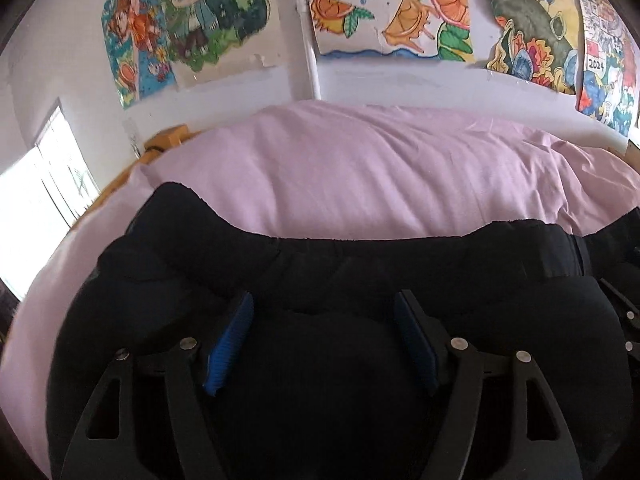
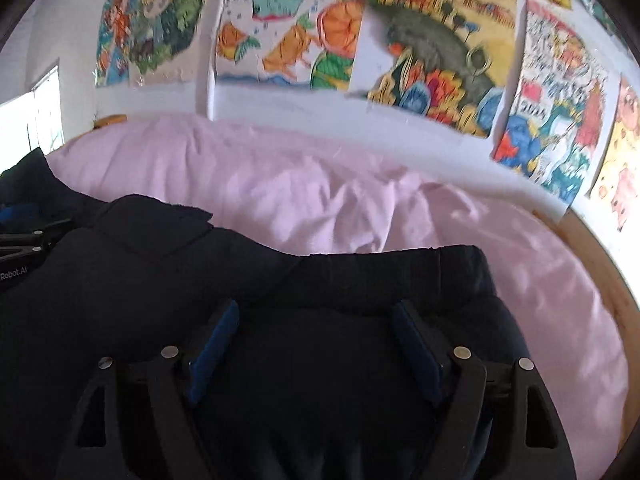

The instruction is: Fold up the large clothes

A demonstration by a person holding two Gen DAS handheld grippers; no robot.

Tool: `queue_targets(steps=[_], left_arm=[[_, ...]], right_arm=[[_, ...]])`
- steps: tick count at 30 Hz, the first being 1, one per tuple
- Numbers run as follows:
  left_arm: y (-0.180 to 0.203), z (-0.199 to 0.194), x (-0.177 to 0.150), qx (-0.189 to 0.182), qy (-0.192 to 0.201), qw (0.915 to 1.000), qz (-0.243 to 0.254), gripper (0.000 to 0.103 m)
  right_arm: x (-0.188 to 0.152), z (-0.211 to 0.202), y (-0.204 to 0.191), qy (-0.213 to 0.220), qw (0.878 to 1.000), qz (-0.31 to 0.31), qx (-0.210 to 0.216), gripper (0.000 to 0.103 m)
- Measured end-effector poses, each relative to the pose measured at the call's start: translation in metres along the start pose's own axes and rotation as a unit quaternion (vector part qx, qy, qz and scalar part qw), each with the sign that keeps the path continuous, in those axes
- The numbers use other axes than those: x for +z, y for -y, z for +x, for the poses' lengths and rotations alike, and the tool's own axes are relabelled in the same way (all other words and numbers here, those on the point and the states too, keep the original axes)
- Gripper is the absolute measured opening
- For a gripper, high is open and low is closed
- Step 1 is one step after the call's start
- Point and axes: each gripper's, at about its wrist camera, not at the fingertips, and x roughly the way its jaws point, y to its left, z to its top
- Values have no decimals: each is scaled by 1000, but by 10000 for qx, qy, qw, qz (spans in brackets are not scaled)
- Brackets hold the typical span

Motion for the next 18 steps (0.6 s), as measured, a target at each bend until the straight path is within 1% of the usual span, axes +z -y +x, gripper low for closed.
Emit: queue_targets(steps=[4, 10, 18], left_arm=[[-2, 11, -1, -91, -3, 9999, -64, 69], [2, 18, -4, -30, 77, 9999, -58, 69], [0, 14, -6, -120, 160, 9998, -56, 69]], right_arm=[[-6, 13, 2, -75, 9999, 97, 89, 79], [-9, 22, 5, -161, 9996, 197, 152, 80], [-12, 15, 4, -18, 9996, 235, 132, 80]])
